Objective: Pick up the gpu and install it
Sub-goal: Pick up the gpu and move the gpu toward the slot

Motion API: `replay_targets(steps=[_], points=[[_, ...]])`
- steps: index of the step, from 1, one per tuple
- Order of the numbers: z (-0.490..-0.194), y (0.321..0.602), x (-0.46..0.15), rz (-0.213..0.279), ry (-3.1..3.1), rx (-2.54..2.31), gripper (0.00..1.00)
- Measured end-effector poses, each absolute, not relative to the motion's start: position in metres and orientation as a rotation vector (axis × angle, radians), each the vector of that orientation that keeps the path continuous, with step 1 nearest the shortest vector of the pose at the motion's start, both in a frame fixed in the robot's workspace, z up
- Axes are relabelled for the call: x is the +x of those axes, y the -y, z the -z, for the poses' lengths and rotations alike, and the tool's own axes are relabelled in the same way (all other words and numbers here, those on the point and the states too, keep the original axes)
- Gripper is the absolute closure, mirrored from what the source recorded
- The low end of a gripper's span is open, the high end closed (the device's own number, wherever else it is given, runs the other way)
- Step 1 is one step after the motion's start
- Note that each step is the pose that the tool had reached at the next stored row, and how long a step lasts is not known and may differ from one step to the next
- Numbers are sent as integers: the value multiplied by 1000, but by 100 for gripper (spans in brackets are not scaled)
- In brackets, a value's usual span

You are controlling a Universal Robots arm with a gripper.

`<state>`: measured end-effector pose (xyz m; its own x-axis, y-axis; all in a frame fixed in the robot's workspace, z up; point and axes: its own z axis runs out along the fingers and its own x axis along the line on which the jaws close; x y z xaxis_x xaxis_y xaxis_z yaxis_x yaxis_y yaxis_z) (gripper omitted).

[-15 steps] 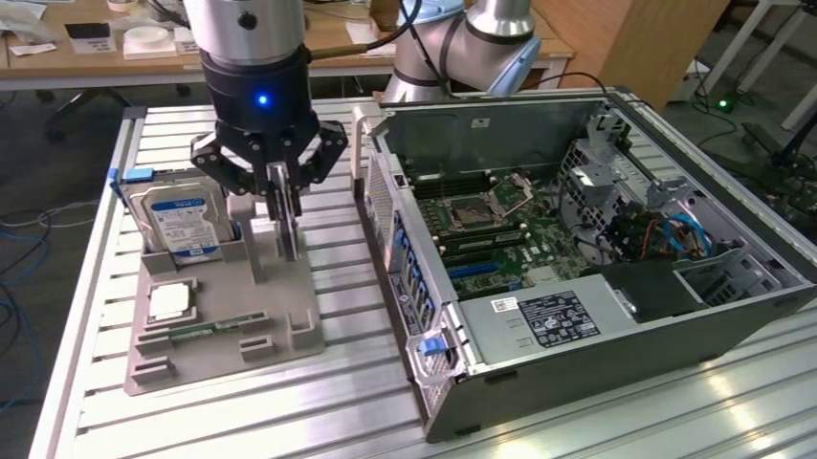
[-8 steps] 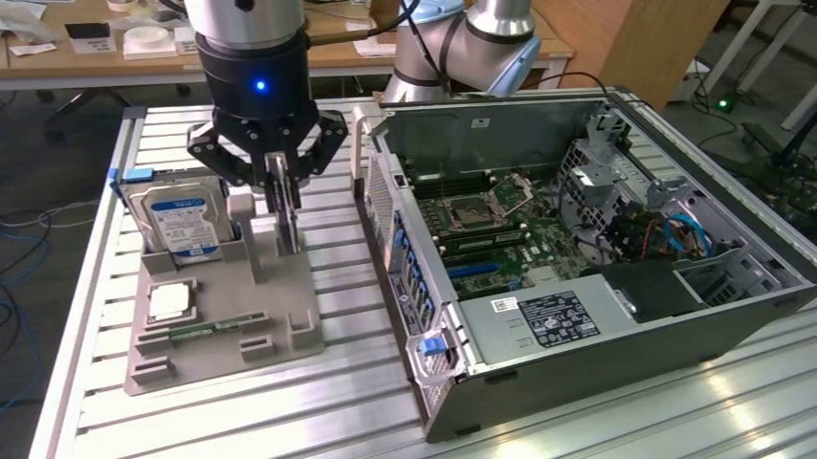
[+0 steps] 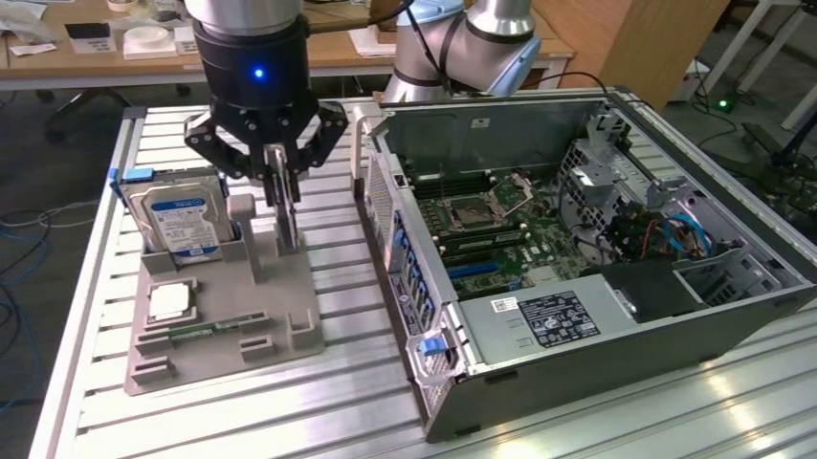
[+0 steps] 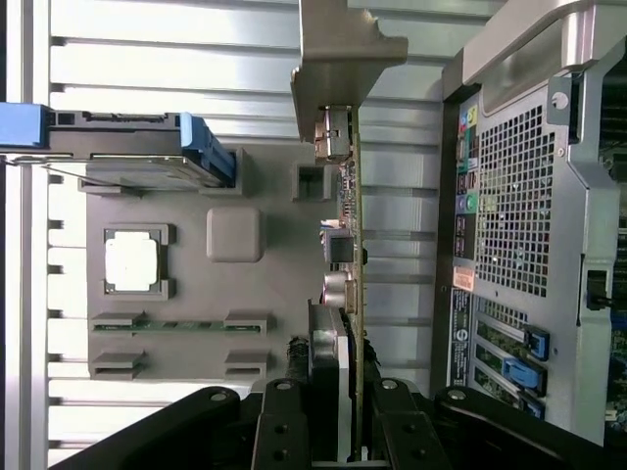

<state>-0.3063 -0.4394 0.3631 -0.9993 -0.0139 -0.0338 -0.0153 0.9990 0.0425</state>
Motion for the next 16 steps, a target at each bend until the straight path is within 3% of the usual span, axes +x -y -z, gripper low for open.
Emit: replay_targets(steps=[16], points=[[-375,439,-306,-66,-3107,-23,72]])
